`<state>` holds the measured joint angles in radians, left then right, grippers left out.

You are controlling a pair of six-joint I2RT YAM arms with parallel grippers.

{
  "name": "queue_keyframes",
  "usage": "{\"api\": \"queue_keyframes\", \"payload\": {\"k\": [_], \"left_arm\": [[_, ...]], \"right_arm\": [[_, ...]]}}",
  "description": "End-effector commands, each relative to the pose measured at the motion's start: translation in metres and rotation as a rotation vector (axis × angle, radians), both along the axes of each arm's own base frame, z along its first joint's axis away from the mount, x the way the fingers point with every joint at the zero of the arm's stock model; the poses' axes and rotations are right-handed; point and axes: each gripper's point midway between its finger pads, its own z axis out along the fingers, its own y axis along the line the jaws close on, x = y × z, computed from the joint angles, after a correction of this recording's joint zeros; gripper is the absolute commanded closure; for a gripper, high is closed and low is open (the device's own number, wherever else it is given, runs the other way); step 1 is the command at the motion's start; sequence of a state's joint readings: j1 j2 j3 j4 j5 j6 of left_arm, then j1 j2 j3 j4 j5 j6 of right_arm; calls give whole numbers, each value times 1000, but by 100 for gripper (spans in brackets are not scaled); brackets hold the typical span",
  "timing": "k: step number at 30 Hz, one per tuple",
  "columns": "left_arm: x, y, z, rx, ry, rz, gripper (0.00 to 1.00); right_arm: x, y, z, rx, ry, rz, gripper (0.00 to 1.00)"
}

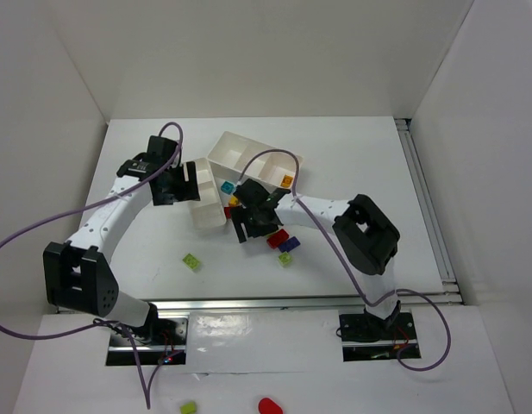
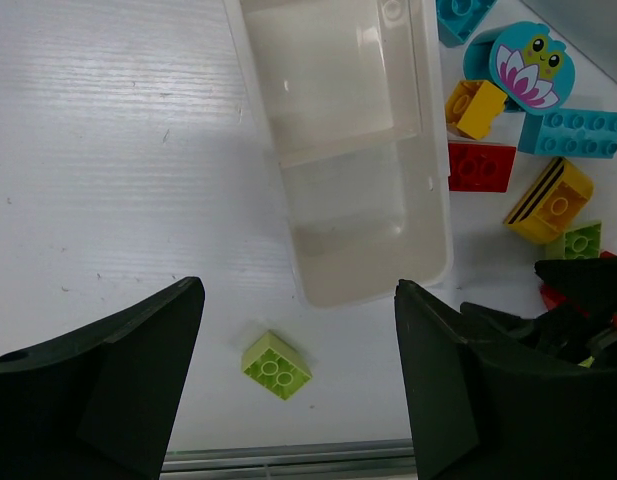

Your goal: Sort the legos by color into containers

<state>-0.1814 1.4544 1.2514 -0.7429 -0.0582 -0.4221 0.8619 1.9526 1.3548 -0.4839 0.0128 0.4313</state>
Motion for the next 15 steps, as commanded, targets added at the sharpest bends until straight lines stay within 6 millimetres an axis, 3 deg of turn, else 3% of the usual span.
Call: {"api": "queue_keyframes", "payload": {"k": [1,8,13,15], "left_arm": [[6,-2,9,-6,-17,4,14],[9,-3,6,-4,-7,4,14],[11,-1,9,2,-17,9,14],[11,-1,9,2,-17,9,14]], "right_arm": [[18,-24,-13,-59,-13,-121,20],[49,-23,-24,-125,-59,-231,18],[57,-26,-28,-148,-77,-290,31],[62,-24,-24,-144,-95,-308,43]]}}
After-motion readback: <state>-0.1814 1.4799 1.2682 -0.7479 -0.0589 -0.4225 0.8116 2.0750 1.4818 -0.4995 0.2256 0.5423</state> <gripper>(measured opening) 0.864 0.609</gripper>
